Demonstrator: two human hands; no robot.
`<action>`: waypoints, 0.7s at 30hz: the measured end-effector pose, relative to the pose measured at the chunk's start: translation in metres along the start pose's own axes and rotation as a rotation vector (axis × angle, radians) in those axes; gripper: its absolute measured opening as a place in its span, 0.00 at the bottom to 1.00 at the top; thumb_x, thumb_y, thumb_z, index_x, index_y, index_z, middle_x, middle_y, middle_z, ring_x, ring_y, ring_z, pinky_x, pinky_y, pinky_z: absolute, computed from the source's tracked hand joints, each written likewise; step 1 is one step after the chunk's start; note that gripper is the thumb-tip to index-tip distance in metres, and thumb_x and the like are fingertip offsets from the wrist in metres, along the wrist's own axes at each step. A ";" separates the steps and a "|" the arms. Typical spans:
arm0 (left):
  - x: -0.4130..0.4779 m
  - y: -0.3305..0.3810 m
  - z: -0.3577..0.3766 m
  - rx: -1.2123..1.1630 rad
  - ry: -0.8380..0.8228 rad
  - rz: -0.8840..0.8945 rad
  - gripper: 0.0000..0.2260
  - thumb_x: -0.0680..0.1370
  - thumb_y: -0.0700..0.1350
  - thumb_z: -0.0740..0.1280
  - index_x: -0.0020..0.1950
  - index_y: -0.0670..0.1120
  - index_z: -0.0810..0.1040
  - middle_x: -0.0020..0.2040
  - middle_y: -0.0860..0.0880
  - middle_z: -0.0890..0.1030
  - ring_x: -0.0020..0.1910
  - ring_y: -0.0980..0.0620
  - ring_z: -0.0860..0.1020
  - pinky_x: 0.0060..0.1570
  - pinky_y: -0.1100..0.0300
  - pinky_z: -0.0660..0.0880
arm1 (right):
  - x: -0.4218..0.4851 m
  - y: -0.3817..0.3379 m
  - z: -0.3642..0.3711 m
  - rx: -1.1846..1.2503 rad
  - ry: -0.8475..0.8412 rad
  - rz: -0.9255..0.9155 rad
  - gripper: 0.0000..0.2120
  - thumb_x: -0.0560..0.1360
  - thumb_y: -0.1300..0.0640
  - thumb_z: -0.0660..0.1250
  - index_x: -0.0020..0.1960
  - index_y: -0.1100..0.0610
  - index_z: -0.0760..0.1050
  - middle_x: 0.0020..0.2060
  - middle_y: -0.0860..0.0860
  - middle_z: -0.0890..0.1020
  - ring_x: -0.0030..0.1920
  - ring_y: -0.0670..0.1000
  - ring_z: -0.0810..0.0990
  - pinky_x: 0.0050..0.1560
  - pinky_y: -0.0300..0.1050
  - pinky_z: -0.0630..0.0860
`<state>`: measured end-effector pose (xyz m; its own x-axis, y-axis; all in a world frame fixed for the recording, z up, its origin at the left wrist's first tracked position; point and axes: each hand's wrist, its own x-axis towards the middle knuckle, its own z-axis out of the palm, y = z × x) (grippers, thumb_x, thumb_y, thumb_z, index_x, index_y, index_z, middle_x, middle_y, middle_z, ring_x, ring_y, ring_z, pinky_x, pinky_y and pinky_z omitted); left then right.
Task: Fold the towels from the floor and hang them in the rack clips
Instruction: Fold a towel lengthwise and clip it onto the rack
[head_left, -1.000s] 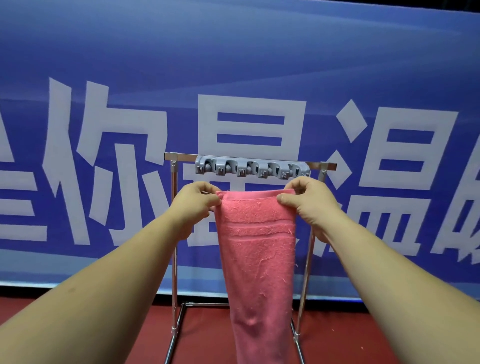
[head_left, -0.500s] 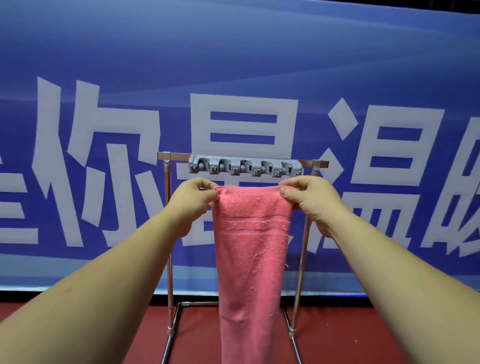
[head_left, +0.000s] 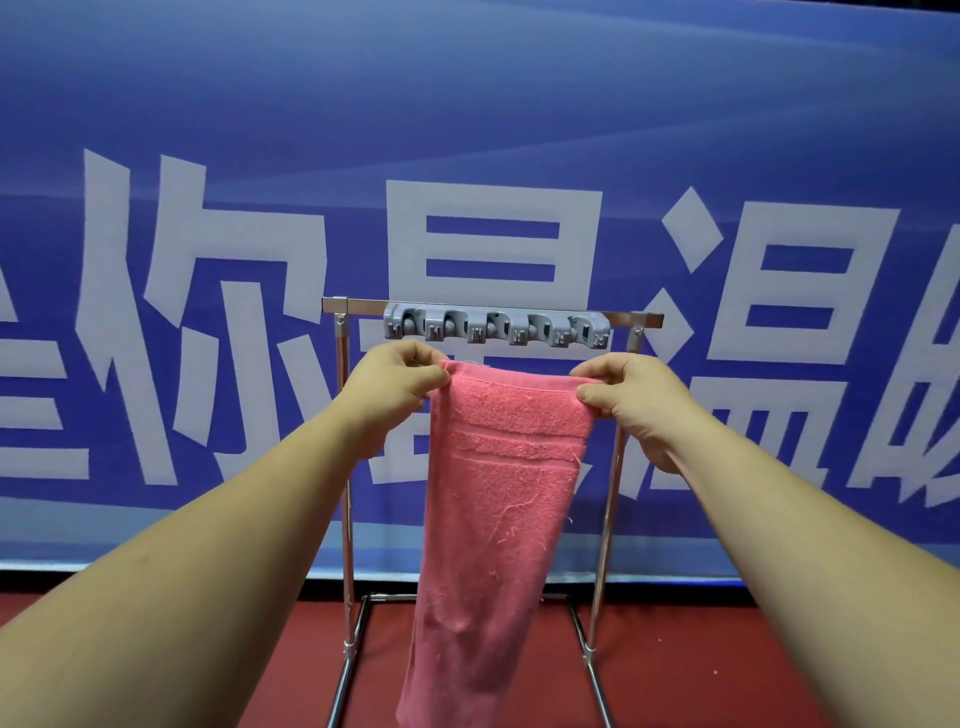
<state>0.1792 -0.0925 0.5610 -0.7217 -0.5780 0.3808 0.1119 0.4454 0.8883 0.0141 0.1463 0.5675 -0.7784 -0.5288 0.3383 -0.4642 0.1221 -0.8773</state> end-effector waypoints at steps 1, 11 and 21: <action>0.000 0.001 -0.001 0.011 -0.004 0.006 0.03 0.79 0.40 0.73 0.47 0.47 0.85 0.43 0.50 0.85 0.43 0.53 0.79 0.45 0.55 0.76 | 0.000 -0.002 0.001 0.015 -0.004 0.003 0.10 0.79 0.67 0.72 0.53 0.54 0.86 0.50 0.53 0.87 0.52 0.52 0.86 0.53 0.47 0.84; -0.002 0.016 -0.010 -0.360 0.029 -0.040 0.06 0.79 0.32 0.68 0.49 0.41 0.82 0.39 0.46 0.81 0.35 0.52 0.73 0.33 0.63 0.74 | 0.000 -0.024 0.006 0.381 0.029 -0.035 0.06 0.79 0.69 0.72 0.51 0.59 0.85 0.43 0.54 0.85 0.43 0.50 0.83 0.39 0.38 0.81; -0.006 -0.018 0.010 -0.182 0.028 -0.113 0.05 0.78 0.35 0.71 0.47 0.44 0.84 0.38 0.49 0.83 0.35 0.55 0.78 0.45 0.56 0.78 | 0.000 0.004 0.013 0.119 0.129 0.063 0.06 0.81 0.64 0.71 0.51 0.56 0.86 0.48 0.55 0.87 0.49 0.54 0.87 0.48 0.48 0.85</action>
<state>0.1748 -0.0896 0.5400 -0.7174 -0.6376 0.2807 0.1544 0.2473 0.9566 0.0175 0.1361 0.5595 -0.8556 -0.4100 0.3161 -0.3660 0.0473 -0.9294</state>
